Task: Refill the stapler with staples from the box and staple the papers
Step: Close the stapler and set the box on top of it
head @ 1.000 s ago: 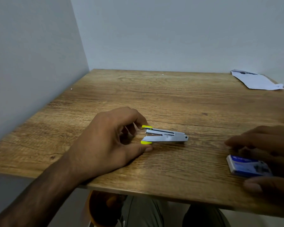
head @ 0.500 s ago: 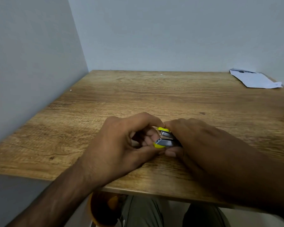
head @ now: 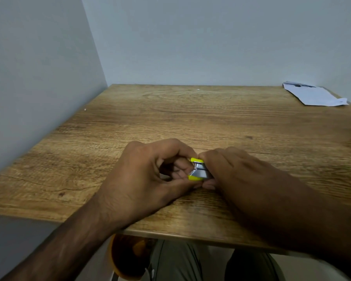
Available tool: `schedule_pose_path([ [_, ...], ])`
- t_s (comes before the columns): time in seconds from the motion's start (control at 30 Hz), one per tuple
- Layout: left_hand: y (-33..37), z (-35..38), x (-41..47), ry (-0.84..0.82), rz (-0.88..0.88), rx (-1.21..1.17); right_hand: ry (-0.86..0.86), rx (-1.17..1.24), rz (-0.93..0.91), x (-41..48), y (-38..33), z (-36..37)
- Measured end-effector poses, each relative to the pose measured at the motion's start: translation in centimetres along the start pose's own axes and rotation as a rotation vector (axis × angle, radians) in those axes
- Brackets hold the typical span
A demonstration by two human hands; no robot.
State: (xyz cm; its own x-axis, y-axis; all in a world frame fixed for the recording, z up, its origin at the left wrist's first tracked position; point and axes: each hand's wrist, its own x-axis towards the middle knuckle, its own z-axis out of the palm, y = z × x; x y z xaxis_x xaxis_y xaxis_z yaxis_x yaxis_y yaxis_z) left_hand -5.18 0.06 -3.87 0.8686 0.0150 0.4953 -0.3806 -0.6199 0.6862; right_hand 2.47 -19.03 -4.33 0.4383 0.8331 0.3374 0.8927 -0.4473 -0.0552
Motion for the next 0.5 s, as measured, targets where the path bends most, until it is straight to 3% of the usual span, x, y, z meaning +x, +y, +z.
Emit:
schedule_pose_path([
  [0.3, 0.0, -0.2, 0.2, -0.030, 0.023, 0.025, -0.033, -0.003, -0.011, 0.2, 0.5, -0.4],
  [0.5, 0.0, -0.4, 0.6, -0.098, 0.120, 0.197, -0.218, 0.068, 0.013, 0.0, 1.4, -2.5],
])
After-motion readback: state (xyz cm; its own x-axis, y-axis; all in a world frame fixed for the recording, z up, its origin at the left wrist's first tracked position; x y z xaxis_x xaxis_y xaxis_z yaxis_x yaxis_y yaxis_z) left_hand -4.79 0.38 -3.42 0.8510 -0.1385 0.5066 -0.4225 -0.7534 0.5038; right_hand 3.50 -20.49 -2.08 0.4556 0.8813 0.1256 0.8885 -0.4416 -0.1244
